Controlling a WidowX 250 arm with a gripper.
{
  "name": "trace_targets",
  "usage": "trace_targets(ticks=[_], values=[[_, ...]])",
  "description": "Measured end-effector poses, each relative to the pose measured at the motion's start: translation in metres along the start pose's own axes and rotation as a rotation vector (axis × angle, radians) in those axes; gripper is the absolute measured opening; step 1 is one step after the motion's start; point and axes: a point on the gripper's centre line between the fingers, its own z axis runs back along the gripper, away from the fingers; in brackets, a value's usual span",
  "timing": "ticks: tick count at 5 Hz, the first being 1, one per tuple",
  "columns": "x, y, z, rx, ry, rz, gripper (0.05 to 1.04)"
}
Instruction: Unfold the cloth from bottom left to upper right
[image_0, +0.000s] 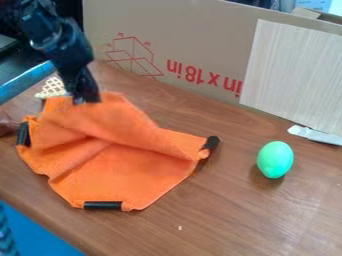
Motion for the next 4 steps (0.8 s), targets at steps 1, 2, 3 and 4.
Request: trace_targets(ticks=[1, 2, 3, 4], values=[[0.004, 0.025, -0.001, 0.010, -0.004, 0.090, 0.049], [0.005, 0.049, -0.004, 0.030, 0.008, 0.165, 0.049], [-0.002, 0.067, -0.013, 0.042, 0.022, 0.244, 0.049], [-0.008, 0.077, -0.015, 0.063, 0.046, 0.280, 0.049]])
